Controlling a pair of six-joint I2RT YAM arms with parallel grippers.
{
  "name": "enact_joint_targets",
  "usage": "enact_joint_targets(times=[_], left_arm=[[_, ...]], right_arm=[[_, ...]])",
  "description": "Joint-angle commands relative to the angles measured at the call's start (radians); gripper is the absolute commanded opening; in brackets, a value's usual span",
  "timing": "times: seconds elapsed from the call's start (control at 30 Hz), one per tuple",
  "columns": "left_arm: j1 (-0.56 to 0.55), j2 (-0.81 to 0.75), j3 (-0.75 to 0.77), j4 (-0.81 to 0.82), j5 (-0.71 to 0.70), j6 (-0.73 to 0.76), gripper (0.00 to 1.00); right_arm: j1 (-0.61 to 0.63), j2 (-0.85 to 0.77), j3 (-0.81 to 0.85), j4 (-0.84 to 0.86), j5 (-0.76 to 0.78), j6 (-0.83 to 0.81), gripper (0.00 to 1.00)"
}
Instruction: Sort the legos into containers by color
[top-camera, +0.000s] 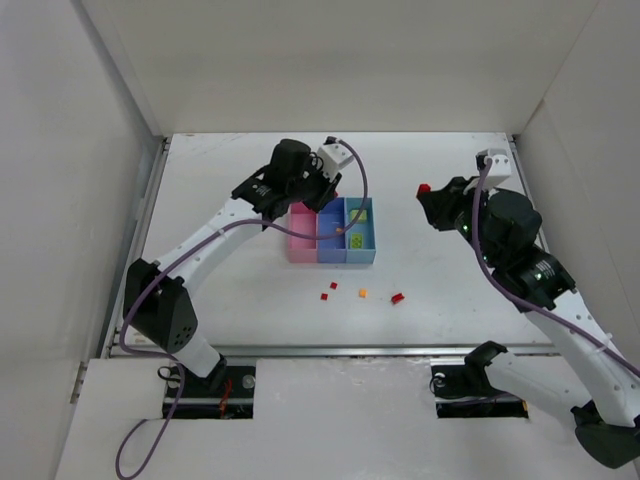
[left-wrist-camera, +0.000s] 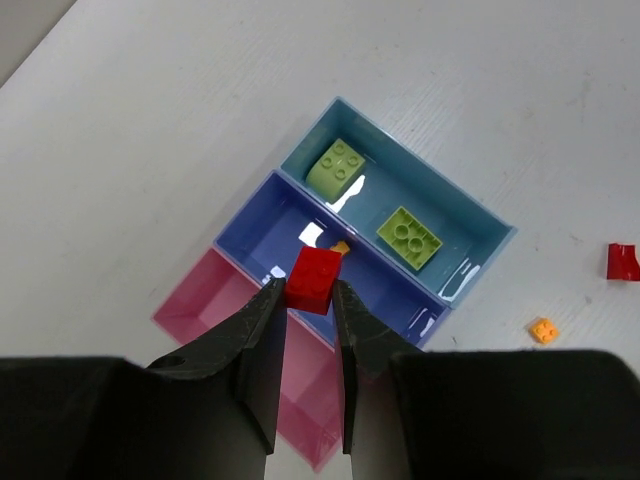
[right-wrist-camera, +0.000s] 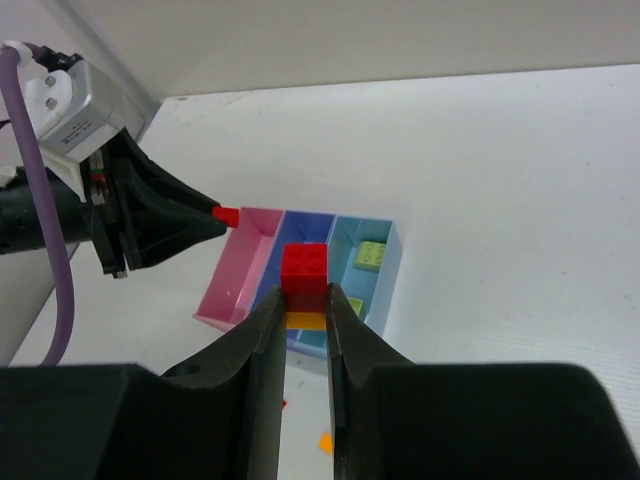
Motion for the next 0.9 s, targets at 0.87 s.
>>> enact_joint_targets(times=[0.87], left_arm=[[-0.002, -0.011, -0.028, -0.013, -0.091, 0.024, 0.0]], right_arm=[[-0.004, -0.026, -0.051, 0.046, -0.034, 0.013, 0.0]])
